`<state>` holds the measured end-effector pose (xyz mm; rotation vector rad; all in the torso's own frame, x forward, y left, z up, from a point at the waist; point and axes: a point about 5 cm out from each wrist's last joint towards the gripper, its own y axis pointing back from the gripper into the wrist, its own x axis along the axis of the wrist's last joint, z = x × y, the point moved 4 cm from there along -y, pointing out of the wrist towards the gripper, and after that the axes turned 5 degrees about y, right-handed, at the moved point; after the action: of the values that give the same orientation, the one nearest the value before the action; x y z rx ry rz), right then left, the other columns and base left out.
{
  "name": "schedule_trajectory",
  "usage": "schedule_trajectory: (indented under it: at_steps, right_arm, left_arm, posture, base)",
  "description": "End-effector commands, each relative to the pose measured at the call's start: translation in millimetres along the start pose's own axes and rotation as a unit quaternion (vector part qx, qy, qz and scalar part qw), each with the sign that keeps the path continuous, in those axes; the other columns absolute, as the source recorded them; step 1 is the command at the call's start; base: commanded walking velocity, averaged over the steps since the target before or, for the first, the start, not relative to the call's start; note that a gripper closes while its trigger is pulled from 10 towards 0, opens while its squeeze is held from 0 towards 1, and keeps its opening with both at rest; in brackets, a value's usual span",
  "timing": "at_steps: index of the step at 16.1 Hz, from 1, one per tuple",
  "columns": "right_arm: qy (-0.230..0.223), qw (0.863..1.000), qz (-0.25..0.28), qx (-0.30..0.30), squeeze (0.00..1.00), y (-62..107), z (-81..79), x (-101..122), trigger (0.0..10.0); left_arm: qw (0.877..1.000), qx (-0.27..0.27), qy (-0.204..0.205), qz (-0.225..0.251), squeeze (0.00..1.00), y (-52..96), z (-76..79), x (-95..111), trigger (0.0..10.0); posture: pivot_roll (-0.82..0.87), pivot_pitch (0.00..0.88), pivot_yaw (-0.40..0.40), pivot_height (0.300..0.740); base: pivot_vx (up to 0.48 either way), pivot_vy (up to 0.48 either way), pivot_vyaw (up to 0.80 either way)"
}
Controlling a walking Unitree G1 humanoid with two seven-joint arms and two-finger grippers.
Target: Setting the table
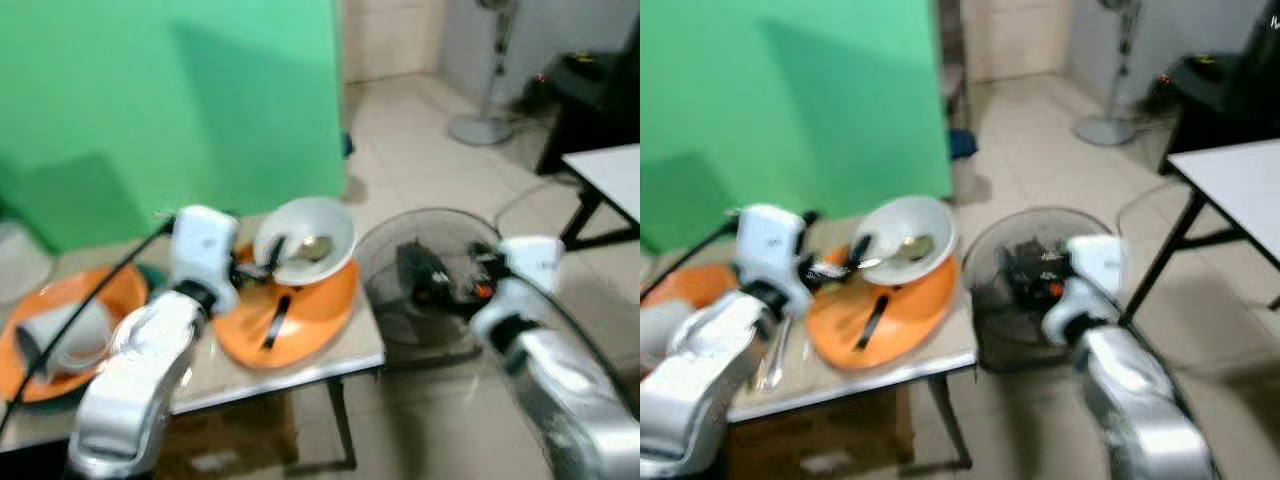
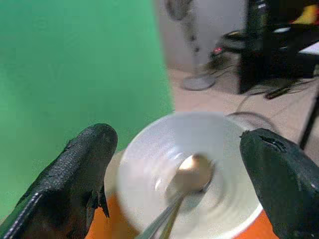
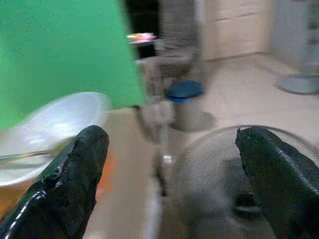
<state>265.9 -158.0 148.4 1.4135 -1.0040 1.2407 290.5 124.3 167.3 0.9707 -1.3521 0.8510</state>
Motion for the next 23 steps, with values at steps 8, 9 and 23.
schedule_trajectory:
  at_steps: [8, 9, 23]
  right_arm:
    - [0.039, 0.996, -0.001, 0.078, 0.0, 4.1, -9.9, 10, 10.0]
    - [0.05, 0.993, -0.002, 0.108, 0.0, 4.3, -13.6, 12, 10.0]
    - [0.127, 0.95, -0.061, 0.278, 0.0, 21.6, -25.5, 12, 10.0]
  left_arm:
    - [0.989, -0.115, -0.067, -0.059, 1.0, -17.4, -23.3, -4, 10.0]
    - [0.983, -0.136, -0.087, -0.092, 1.0, -19.4, -26.9, -11, 10.0]
    - [0.934, -0.226, -0.133, -0.244, 0.0, -84.3, -24.2, -43, 0.0]
  posture:
    - [0.0, 0.0, 0.099, 0.74]
    - [-0.01, 0.0, 0.105, 0.74]
    - [-0.08, 0.0, 0.127, 0.74]
  base:
    - [0.065, 0.0, 0.0]
    - [0.0, 0.0, 0.0]
    - [0.0, 0.0, 0.0]
